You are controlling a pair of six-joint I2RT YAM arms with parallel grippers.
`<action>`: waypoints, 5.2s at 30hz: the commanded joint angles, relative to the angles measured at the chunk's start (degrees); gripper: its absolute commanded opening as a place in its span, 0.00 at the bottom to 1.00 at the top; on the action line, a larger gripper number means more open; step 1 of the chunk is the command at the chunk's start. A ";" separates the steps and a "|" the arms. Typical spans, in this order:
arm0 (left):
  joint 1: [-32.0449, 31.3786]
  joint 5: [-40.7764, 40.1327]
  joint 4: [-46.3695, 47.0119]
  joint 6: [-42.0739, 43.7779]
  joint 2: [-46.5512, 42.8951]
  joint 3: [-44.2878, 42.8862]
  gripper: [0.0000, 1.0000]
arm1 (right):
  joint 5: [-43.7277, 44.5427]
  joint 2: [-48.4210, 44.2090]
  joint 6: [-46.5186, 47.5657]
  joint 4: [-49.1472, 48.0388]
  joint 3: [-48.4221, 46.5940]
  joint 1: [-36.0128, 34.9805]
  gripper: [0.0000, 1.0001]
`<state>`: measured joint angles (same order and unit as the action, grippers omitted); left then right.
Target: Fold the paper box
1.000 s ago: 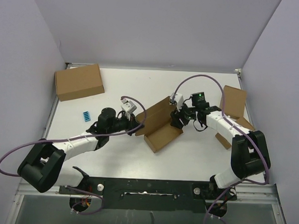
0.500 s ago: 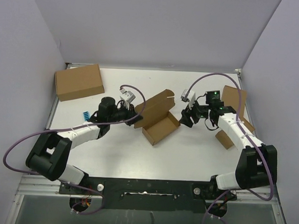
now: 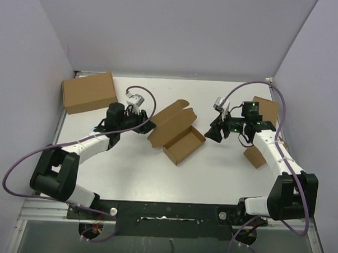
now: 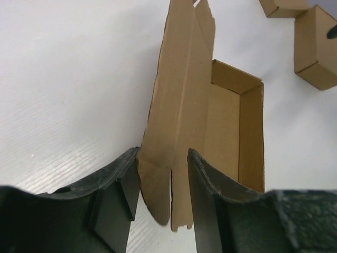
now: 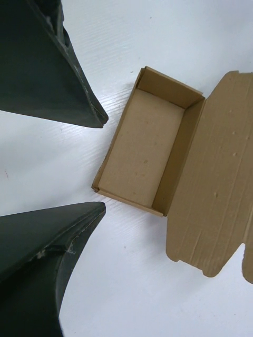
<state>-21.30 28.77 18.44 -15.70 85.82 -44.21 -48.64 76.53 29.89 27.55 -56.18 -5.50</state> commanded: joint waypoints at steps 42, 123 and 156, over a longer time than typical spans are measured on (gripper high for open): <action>29.73 -29.39 -49.35 5.41 8.32 -20.56 0.65 | -11.82 0.19 -10.91 -3.29 -1.11 3.30 0.69; -11.01 1.25 -36.07 -7.47 23.21 -35.42 0.02 | -13.60 1.57 -11.09 -3.62 -0.38 5.78 0.68; -26.12 -19.42 -44.24 -9.34 23.69 -39.53 0.46 | -14.22 4.32 -13.32 -4.84 -0.02 6.57 0.68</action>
<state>-47.31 10.63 -27.88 -23.70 112.53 -82.74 -60.69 79.18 18.76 24.88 -56.23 0.45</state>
